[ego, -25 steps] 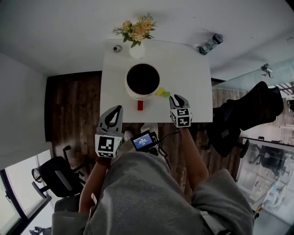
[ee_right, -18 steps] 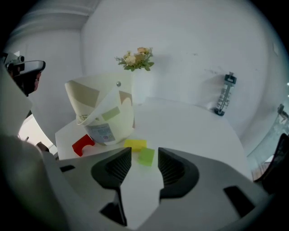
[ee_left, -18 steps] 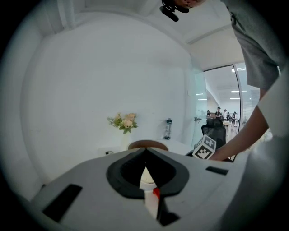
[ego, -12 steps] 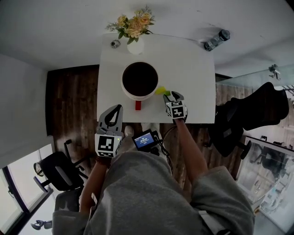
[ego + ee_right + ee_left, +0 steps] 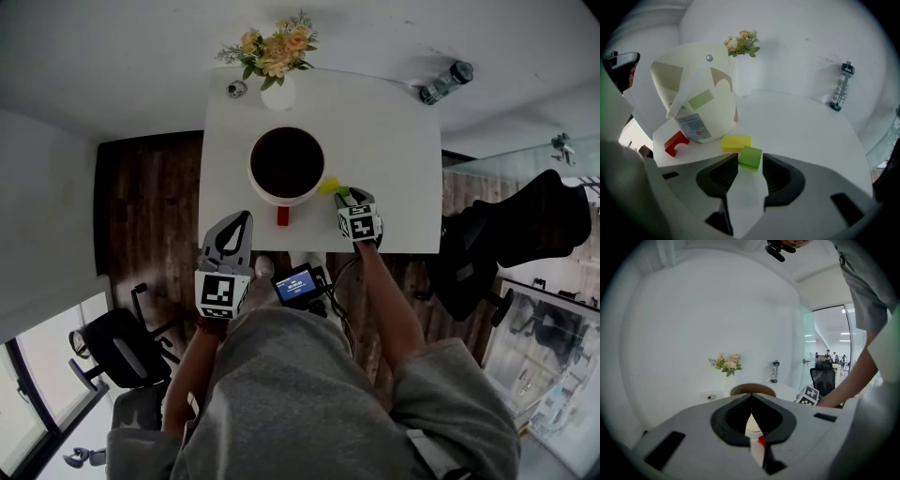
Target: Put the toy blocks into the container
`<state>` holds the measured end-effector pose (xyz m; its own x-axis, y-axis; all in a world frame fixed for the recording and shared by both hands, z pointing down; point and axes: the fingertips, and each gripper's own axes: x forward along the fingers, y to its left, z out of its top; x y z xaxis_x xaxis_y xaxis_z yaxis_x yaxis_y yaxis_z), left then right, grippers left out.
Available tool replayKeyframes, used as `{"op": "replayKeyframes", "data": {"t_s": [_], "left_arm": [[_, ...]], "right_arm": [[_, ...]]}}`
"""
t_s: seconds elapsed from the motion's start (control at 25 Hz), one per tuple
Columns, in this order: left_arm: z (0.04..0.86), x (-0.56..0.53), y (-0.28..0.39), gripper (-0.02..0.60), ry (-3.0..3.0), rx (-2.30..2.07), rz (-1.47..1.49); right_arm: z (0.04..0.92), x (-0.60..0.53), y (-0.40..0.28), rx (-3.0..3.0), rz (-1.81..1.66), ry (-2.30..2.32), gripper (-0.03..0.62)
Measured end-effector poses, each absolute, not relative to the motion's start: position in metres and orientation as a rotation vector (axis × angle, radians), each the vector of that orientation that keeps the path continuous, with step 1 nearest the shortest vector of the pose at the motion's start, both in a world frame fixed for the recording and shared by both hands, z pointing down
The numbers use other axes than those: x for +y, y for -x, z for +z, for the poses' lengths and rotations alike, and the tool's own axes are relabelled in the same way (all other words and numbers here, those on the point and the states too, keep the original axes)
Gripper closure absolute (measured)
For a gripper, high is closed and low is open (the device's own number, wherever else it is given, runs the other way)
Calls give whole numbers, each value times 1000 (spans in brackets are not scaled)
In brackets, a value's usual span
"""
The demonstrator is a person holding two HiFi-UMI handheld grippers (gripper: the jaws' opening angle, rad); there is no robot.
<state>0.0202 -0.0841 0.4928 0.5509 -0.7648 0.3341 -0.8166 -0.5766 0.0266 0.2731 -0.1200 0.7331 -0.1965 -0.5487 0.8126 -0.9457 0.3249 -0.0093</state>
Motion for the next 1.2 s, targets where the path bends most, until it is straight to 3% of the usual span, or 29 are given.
{"op": "replayKeyframes", "data": {"t_s": [0.52,0.88,1.2], "left_arm": [[489,-89,-19,575,-2610,-1336,374],[472,-99,-19,575,-2634,-1346,279],[461,-104,-16,575,-2646,-1368,236]], "right_arm": [[708,-124,-286,-1834,577,-1338,451],[594,-178,-289,-1978,342,-1392,451],[501,-211,-247,-2146,156,-1353,451]]}}
